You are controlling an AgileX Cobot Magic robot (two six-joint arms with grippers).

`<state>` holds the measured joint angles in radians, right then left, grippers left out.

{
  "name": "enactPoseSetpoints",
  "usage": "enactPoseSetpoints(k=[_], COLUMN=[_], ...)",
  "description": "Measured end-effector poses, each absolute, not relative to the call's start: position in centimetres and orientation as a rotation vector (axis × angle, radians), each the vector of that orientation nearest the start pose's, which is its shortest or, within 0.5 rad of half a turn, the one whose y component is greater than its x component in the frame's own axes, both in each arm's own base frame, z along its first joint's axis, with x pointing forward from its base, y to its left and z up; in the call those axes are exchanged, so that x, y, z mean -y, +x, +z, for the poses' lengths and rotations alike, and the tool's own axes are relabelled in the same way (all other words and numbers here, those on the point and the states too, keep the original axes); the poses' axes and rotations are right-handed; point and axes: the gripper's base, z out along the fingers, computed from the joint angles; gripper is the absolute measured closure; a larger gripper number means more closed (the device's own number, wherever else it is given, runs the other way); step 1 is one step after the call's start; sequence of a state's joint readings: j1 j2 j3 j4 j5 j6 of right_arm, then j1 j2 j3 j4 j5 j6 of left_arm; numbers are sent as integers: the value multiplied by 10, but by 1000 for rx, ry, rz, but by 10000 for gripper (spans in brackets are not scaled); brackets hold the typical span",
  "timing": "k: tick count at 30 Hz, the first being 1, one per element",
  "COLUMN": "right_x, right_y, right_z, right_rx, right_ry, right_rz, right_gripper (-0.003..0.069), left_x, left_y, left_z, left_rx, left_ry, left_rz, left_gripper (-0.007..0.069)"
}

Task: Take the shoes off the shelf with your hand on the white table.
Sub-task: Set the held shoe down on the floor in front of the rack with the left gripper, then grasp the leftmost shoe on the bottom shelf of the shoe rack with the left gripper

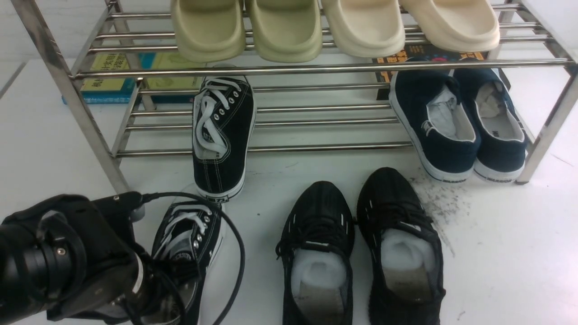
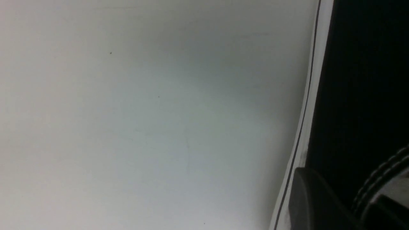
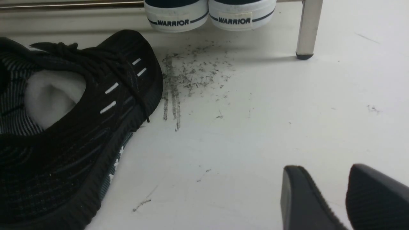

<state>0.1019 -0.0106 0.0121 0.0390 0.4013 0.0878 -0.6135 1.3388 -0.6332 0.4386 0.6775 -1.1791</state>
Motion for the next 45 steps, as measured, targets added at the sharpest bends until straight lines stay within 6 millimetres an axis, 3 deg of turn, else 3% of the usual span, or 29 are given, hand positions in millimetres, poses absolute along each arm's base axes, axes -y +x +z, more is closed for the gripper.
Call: enactPoseSetpoints(k=[4,6,10,15,19,26,32,38,45], right_x=[-7,-7,-7,-7,-7,-7,-7,-7,-7], right_y=[51,51,51,51,51,51,51,51,51], right_z=[174,174,174,174,174,174,174,174,174], right_rx=[-1890,-1890,-1890,-1890,-1890,-1890,-1890,-1890,-1890], right_ry=[10,10,10,10,10,10,10,10,10], right_rz=[169,169,169,169,169,169,169,169,169], right_gripper=[421,421,421,421,421,421,421,421,421], left_x=[105,105,102,102,111,134,147,137,142], left_y=[192,192,193,205,221,253,280,306,324], left_z=[197,198,216,265,301,327,324,301,281], left_rx=[-2694,-2695,-2676,-2577,-2485,-2402,-2408,-2490,-2504], left_ry=[-371,-382,-419,-457,-442,-428,-451,-534,-480], left_rz=[-23,-11,33,56,-24,-119,-114,-125,-146], left_gripper=[417,323,220,188,188,188,188,188,188])
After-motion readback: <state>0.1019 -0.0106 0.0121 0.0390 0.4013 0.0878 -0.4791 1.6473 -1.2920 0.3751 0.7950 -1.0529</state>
